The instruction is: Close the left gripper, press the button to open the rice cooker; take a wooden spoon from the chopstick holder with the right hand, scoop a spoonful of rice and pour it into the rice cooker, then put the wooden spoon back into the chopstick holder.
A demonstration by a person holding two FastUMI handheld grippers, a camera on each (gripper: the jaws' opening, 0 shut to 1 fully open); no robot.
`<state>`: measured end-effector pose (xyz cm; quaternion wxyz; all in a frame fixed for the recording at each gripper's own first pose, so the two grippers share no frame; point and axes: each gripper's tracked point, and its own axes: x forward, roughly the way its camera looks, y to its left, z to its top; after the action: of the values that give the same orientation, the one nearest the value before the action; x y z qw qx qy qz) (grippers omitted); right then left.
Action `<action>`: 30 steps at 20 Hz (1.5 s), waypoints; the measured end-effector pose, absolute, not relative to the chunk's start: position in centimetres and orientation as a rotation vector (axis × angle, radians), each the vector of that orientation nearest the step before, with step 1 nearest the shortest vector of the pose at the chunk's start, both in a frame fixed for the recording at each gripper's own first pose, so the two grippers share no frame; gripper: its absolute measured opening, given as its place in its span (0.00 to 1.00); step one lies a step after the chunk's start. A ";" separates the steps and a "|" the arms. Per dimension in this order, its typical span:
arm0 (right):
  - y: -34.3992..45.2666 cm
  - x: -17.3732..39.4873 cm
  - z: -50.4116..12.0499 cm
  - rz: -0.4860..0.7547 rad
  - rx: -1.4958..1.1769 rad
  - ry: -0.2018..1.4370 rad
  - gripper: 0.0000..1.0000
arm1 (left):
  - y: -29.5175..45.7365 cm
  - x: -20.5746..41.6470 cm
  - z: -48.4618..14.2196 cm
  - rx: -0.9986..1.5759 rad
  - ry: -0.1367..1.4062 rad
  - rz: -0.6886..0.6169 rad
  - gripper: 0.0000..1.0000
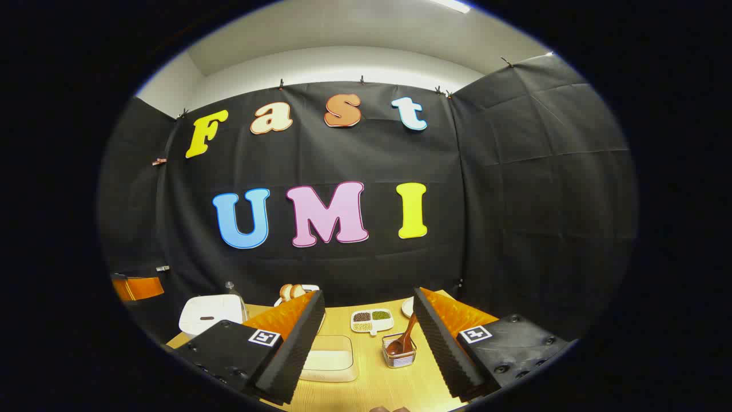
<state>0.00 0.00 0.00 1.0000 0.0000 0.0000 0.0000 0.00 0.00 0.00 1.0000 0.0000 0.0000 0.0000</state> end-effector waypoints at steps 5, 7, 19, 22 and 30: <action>0.3 1.0 -0.4 0.011 0.008 0.011 0.98 | 1.1 1.5 -1.4 -0.013 0.028 0.024 0.96; 0.3 1.1 -0.6 0.012 0.008 0.012 0.98 | 1.4 1.7 -1.9 -0.023 0.040 0.037 0.96; 0.0 1.5 -1.1 0.019 0.008 0.015 0.98 | 0.7 1.7 -1.3 0.050 0.012 0.028 0.95; 0.0 1.4 -1.0 0.025 0.006 0.015 0.98 | 0.6 1.5 -1.0 0.043 0.011 0.026 0.96; -0.1 1.8 -0.9 0.049 0.030 0.030 0.98 | 3.9 3.5 -1.0 0.026 0.059 0.132 0.96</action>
<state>1.81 -0.13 -0.91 0.9995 0.0148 0.0150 0.0245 3.48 3.94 -1.00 0.9973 0.0131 0.0296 0.0658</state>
